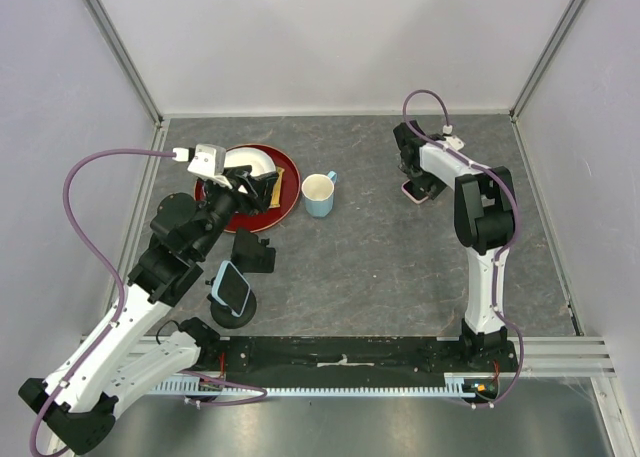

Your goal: Place the phone on the phone stand

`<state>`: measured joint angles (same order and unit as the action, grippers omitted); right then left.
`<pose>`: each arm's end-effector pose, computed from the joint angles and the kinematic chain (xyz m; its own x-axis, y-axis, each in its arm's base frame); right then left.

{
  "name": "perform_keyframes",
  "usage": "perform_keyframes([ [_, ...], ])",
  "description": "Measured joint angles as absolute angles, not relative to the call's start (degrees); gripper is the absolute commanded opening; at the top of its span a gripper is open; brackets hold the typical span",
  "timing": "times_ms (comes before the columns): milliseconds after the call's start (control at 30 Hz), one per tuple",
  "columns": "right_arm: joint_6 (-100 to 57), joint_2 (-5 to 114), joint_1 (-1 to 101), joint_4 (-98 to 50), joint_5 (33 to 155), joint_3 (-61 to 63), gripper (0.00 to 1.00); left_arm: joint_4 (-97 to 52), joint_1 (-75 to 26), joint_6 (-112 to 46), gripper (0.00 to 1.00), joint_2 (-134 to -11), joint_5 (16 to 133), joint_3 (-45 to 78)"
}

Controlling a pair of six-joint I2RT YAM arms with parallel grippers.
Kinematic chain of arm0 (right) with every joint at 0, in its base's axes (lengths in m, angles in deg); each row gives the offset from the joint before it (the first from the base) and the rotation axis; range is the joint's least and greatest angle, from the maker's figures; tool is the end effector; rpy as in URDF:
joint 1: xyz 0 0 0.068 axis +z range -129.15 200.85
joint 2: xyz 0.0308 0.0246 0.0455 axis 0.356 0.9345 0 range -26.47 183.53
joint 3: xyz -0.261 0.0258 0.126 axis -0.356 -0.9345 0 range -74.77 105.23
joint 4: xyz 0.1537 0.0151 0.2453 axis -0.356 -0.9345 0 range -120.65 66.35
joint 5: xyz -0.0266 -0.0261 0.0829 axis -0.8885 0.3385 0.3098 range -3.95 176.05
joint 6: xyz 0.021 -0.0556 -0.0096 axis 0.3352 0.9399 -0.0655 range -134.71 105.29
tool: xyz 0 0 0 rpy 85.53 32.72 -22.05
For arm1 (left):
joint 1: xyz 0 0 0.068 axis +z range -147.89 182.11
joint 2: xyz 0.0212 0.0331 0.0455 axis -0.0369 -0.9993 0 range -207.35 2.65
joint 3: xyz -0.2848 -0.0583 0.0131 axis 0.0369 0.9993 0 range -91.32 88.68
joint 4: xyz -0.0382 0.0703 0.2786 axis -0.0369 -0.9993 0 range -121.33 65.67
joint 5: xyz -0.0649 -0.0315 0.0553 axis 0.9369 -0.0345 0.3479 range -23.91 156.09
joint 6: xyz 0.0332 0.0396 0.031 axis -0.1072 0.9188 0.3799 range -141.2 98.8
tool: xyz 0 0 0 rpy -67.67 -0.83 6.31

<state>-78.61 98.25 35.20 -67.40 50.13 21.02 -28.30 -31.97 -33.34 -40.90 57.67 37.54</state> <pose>0.4750 0.0946 0.1602 -0.4351 0.6393 -0.6340 0.8167 0.5767 0.0210 0.1675 -0.1053 0.4115 -0.0401 -0.2241 -0.9737 0.4346 0.8736 -0.2190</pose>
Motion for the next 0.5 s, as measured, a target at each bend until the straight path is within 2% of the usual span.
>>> perform_keyframes([
  [433, -77.2, 98.8, 34.8, -64.1, 51.8, 19.4, 0.98, -28.3, -32.0, -33.4, 0.68, -41.0, 57.7, 37.5],
  [467, -77.3, 98.8, 34.8, -64.0, 51.7, 19.2, 0.96, -28.3, -32.0, -33.4, 0.68, -41.0, 57.7, 37.5],
  [500, -77.3, 98.7, 34.8, -63.9, 51.7, 19.1, 0.90, -28.3, -32.0, -33.4, 0.68, -41.0, 57.7, 37.5],
])
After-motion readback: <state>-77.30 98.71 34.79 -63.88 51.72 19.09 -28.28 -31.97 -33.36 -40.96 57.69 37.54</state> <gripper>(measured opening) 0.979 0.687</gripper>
